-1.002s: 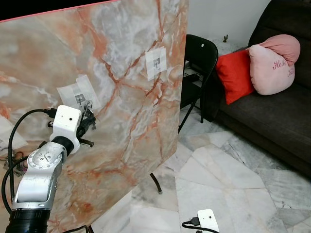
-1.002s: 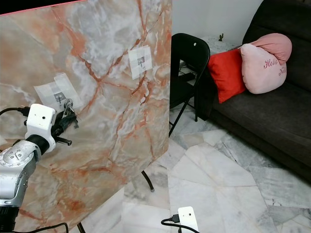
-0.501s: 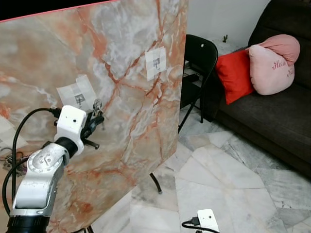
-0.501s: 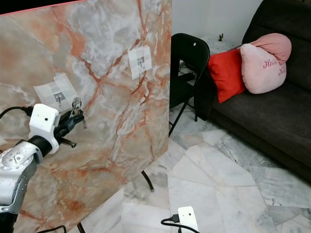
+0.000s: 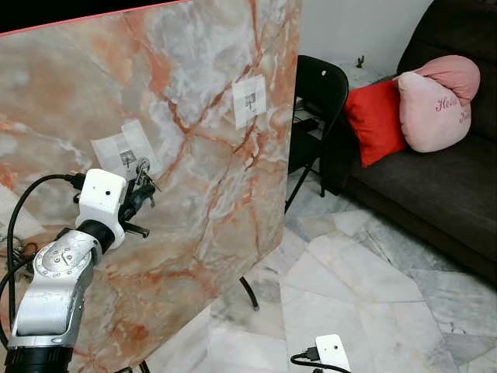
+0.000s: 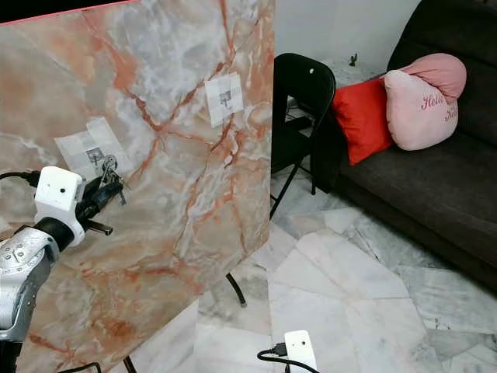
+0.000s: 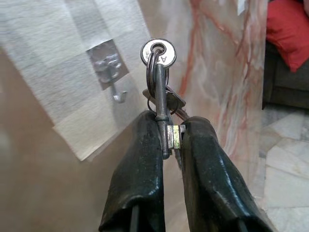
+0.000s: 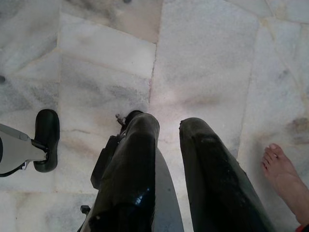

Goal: Hang keys on a hook

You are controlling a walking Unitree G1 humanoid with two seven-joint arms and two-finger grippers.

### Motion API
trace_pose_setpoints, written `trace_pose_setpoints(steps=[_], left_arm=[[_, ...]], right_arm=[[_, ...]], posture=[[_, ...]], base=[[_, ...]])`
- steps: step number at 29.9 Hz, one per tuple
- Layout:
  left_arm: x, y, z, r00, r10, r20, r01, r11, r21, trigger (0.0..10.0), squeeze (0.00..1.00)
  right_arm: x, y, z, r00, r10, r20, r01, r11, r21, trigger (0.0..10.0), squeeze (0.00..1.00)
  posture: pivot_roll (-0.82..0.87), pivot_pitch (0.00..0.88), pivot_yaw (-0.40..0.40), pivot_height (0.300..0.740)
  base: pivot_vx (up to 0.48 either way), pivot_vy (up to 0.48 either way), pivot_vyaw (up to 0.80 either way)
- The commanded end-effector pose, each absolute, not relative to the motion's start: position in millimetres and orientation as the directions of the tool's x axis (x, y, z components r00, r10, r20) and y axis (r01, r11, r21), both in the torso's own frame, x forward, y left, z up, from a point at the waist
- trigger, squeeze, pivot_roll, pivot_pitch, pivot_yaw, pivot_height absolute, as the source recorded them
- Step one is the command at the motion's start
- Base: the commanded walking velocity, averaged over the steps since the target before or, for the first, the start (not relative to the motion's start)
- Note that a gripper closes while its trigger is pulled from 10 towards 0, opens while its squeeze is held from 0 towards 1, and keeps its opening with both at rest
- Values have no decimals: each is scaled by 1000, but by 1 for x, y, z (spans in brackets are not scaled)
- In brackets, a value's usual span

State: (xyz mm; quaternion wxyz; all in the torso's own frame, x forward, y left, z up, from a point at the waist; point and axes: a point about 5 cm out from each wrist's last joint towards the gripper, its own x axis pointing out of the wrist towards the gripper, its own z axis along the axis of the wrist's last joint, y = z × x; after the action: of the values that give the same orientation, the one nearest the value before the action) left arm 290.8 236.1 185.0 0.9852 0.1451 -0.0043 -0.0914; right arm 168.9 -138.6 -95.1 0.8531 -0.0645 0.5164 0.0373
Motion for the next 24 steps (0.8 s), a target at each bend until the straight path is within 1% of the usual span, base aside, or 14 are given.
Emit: trace_pose_setpoints(steps=[1,24], left_arm=[[290,245,184,989,-146,-28,148,947,286,10000,0],[295,246,182,991,-128,-24,130,958,256,10000,0]], right_arm=[[171,-138,-94,474,-4,-880,-140,987,-79,10000,0],[171,-138,-94,477,-7,-879,-137,987,-82,10000,0]], posture=[[93,0,-37,728],[86,0,-37,728]], base=[[0,0,0],[0,0,0]])
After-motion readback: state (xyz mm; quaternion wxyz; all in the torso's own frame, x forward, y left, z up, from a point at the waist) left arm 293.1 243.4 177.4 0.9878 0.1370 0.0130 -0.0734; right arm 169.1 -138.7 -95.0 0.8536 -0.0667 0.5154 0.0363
